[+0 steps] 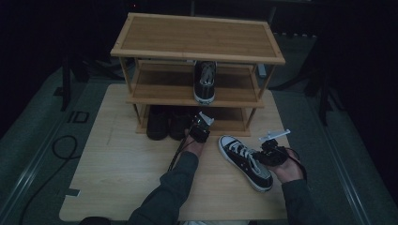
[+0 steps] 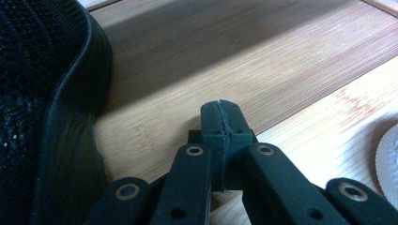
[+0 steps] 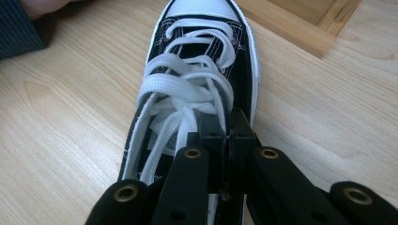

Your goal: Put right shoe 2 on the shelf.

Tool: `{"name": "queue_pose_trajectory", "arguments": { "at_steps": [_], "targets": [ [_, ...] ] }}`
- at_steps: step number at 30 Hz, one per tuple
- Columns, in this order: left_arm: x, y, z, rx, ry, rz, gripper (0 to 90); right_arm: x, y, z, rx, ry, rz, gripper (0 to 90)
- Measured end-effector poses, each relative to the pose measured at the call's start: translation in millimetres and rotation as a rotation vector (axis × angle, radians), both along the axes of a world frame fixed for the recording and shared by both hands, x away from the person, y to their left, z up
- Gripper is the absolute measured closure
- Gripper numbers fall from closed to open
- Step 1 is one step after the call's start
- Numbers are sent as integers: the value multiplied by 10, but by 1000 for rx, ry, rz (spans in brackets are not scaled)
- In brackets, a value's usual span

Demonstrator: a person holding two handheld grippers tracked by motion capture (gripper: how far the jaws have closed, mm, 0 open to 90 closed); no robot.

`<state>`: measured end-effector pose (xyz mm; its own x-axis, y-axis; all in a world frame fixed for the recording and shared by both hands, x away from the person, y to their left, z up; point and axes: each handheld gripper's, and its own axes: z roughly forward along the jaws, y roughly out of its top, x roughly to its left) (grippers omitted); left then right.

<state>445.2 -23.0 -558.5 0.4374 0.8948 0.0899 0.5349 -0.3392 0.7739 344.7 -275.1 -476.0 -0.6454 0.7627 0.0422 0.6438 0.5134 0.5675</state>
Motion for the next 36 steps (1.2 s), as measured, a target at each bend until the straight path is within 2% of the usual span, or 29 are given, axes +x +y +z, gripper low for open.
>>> {"name": "queue_pose_trajectory", "arguments": {
  "at_steps": [20,36],
  "targets": [
    [0,0,0,1,0,0,900,22,-45,141,14,-22,13,881],
    [-1,0,1,2,1,0,900,55,-80,322,41,-40,60,881]
  ]
}}
